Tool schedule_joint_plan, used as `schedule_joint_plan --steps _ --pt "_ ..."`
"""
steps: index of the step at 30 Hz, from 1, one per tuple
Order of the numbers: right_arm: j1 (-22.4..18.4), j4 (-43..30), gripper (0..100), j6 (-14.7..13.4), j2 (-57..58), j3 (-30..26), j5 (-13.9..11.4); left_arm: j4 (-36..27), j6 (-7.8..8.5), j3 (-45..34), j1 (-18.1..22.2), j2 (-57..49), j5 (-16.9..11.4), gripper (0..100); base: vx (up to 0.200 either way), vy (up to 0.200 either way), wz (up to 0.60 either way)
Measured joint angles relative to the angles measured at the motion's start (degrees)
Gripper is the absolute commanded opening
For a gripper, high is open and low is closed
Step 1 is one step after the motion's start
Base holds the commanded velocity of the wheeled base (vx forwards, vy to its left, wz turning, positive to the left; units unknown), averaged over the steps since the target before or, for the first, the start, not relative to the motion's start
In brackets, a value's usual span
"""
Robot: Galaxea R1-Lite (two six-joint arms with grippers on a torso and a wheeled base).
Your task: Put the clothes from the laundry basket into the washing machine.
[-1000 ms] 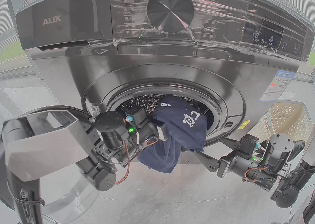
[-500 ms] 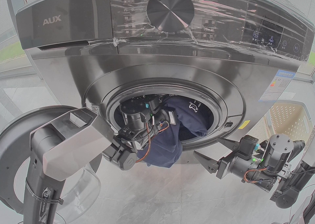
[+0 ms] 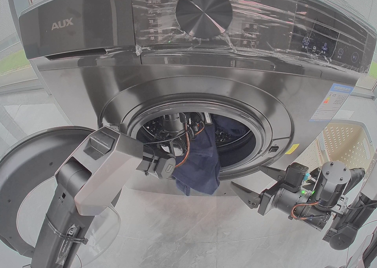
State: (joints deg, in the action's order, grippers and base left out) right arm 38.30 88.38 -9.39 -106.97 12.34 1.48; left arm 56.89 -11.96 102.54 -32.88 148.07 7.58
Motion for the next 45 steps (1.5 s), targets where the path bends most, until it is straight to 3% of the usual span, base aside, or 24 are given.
schedule_joint_plan --steps 6,7,12,19,24,29,32,35,39,40,45 --pt "0.12 0.00 100 -0.02 -0.13 -0.02 0.02 -3.39 -1.76 5.97 1.62 2.46 3.50 0 0.000 0.000 0.00" --pt "0.15 0.00 100 0.00 -0.16 -0.02 0.02 -3.41 -1.85 6.36 1.88 2.68 3.58 100 0.000 0.000 0.00" --pt "0.17 0.00 100 -0.02 -0.44 -0.05 0.00 -5.72 -3.96 6.06 2.56 2.76 5.13 100 0.000 0.000 0.00" --pt "0.26 0.00 100 -0.02 -0.68 0.01 -0.02 -17.65 -10.97 -1.62 1.82 -1.60 6.05 100 0.000 0.000 0.00" --pt "0.54 0.00 100 -0.05 -0.79 0.09 0.02 -21.31 -12.04 -8.08 -0.11 -5.53 5.25 100 0.000 0.000 0.00" --pt "0.69 0.00 100 -0.07 -0.99 0.15 0.07 -23.31 -10.70 -14.47 -2.15 -8.09 2.78 100 0.000 0.000 0.00" --pt "0.74 0.00 100 -0.09 -1.10 0.15 0.02 -23.09 -8.01 -17.66 -2.69 -9.01 1.78 100 0.000 0.000 0.00" --pt "0.85 0.02 100 -0.09 -1.24 0.15 0.02 -22.76 -3.94 -20.39 -3.08 -9.40 1.22 100 0.000 0.000 0.00" --pt "0.91 0.00 100 -0.11 -1.43 0.23 0.02 -22.41 -1.67 -21.72 -2.79 -8.92 0.73 100 0.000 0.000 0.00" --pt "0.94 0.00 100 -0.11 -1.44 0.26 0.02 -22.38 -1.32 -21.81 -2.73 -8.77 0.68 0 0.000 0.000 0.00" --pt "0.96 0.00 100 -0.11 -1.49 0.26 0.02 -22.65 -0.22 -21.99 -2.47 -8.09 0.71 0 0.000 0.000 0.00"
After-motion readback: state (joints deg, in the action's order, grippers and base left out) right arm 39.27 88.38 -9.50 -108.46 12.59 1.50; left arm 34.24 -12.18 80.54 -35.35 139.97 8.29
